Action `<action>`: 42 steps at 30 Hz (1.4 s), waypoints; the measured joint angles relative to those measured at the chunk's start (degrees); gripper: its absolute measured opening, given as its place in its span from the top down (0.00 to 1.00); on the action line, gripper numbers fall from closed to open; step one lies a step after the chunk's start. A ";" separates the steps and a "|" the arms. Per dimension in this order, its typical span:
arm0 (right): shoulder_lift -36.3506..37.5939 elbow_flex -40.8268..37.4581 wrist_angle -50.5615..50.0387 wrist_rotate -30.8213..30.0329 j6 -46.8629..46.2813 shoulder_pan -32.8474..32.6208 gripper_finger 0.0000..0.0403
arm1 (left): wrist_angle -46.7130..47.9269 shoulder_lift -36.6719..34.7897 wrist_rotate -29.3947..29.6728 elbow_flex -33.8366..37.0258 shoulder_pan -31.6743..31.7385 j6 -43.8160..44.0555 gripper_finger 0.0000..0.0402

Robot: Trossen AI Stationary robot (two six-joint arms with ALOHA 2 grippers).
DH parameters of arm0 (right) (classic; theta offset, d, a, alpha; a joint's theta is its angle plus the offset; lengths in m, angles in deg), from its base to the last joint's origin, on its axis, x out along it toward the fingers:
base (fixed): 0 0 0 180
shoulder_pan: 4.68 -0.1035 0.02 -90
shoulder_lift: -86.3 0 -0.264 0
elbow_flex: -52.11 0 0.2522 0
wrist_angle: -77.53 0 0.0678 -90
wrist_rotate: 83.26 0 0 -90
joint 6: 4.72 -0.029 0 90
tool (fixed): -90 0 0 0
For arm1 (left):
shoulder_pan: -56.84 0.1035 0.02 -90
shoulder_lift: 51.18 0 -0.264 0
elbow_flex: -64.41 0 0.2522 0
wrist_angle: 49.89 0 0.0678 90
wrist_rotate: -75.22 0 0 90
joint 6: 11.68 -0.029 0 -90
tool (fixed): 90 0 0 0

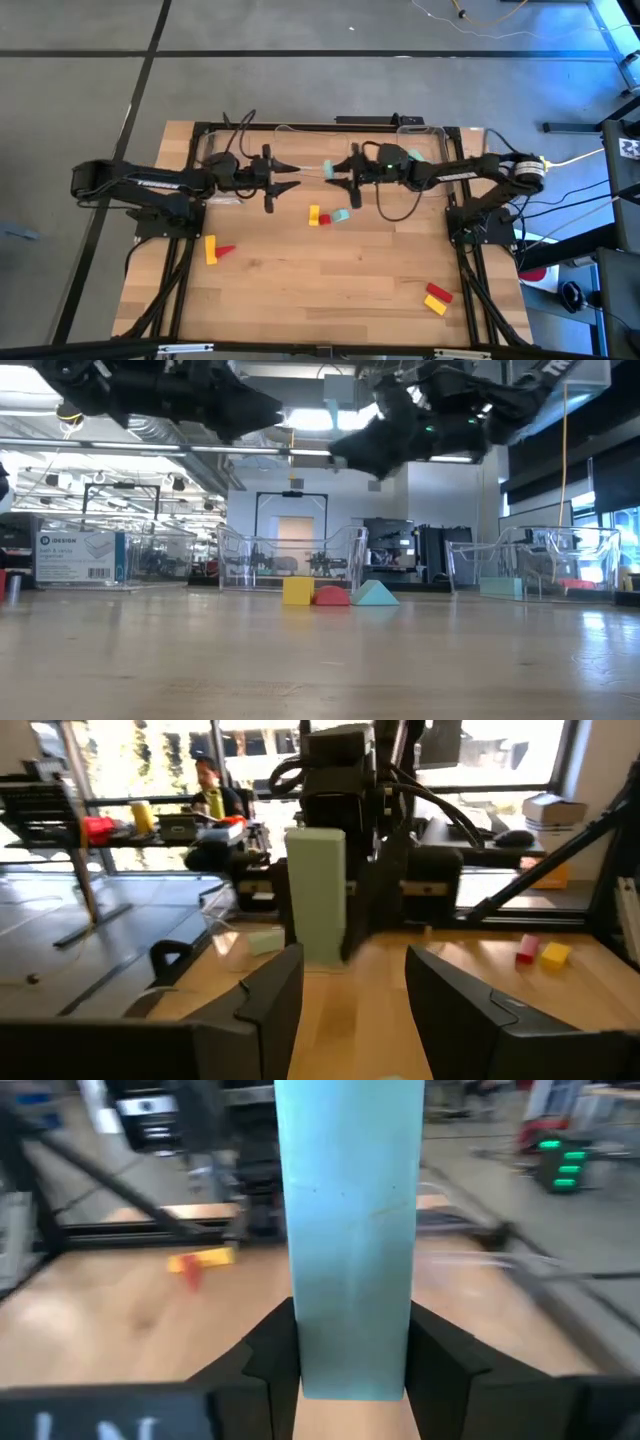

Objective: Sort & place blocks by color
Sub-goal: Put the left light blue block into the right transparent bin

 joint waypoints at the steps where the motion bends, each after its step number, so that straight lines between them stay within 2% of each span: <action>1: 1.81 -1.76 0.57 -1.21 0.08 0.60 0.66 | 0.03 -1.64 0.71 0.98 0.06 -0.03 0.58; 9: 18.98 -15.95 5.14 -9.14 -2.14 5.26 0.66 | -3.10 -13.97 2.41 8.96 2.33 -0.13 0.59; 14: 26.98 -20.08 4.99 -14.33 -2.50 6.22 0.66 | -2.91 -15.37 3.21 9.86 3.50 0.01 0.59; 22: 29.90 -20.76 2.44 -14.86 -2.51 6.22 0.66 | -2.90 -15.29 3.24 9.88 3.54 -0.03 0.59; 25: 29.97 -20.76 -0.24 -18.27 -3.46 6.18 0.66 | -2.90 -15.29 3.24 9.88 3.54 0.01 0.59; 28: 31.05 -19.18 -9.61 -26.98 -4.13 6.39 0.66 | -2.86 -15.29 3.24 9.88 3.54 0.02 0.59; 31: 31.92 -14.71 -29.75 -37.17 -10.08 7.66 0.66 | -2.45 -15.28 3.25 9.88 3.54 0.02 0.59; 34: 31.53 -10.15 -51.95 -43.89 -19.43 9.77 0.66 | -2.43 -15.27 3.24 9.88 3.54 0.04 0.59; 38: 31.25 -8.00 -69.06 -45.27 -30.46 12.87 0.66 | -2.44 -15.27 3.26 9.90 3.54 0.19 0.59; 42: 31.20 -9.61 -71.22 -41.96 -33.09 16.16 0.66 | -2.44 -15.27 3.27 9.90 3.54 0.19 0.59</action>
